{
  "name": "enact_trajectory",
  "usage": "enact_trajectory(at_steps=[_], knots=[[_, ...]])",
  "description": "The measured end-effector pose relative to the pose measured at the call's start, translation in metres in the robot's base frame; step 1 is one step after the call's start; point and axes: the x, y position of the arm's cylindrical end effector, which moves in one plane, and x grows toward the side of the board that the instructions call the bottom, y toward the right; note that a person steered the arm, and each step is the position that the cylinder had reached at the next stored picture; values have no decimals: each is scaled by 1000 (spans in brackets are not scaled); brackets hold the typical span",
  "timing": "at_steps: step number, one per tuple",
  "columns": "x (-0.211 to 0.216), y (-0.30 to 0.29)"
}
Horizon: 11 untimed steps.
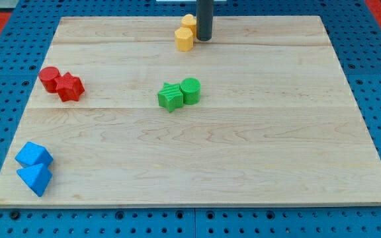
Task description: Move the green circle towards the center left of the board
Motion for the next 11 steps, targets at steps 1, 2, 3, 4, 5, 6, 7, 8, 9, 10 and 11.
enact_trajectory(at_steps=[1,2,3,4,5,6,7,8,9,10,11], knots=[[4,53],[8,70],[31,70],[45,70],[45,65],[45,64],[64,64],[98,64],[136,53],[158,44],[167,25]])
